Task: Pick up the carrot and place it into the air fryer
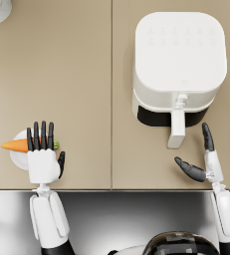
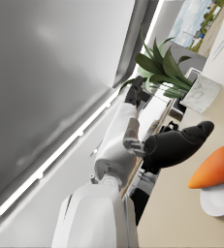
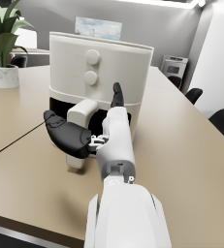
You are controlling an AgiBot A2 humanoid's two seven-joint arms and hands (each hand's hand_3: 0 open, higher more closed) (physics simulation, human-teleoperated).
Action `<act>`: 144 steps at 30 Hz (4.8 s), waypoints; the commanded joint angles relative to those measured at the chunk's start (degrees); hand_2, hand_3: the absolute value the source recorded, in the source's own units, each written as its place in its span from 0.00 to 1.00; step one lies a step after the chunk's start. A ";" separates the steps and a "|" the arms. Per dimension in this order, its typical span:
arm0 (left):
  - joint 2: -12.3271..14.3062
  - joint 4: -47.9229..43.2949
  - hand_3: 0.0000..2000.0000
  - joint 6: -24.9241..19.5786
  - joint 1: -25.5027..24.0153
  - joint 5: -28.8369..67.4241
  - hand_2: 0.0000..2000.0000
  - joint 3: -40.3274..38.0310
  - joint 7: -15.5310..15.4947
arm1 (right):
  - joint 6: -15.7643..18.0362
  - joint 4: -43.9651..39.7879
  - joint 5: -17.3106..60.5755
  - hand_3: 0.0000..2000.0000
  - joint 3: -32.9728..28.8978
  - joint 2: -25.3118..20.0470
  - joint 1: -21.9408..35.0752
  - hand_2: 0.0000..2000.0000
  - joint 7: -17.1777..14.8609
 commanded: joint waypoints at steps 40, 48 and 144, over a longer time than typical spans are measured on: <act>-2.92 35.43 0.00 -4.76 13.34 32.80 0.00 6.70 -3.64 | 0.00 -1.30 -0.02 0.00 -0.61 -5.50 3.27 0.00 0.00; -3.63 37.49 1.00 1.24 12.84 32.77 1.00 9.16 -5.81 | 0.00 -1.86 -0.02 0.00 -0.32 -6.85 5.02 0.00 0.00; 10.50 19.12 0.00 18.57 22.25 -0.97 0.00 21.05 5.47 | 4.35 8.81 -0.49 1.00 38.60 6.76 5.64 1.00 0.98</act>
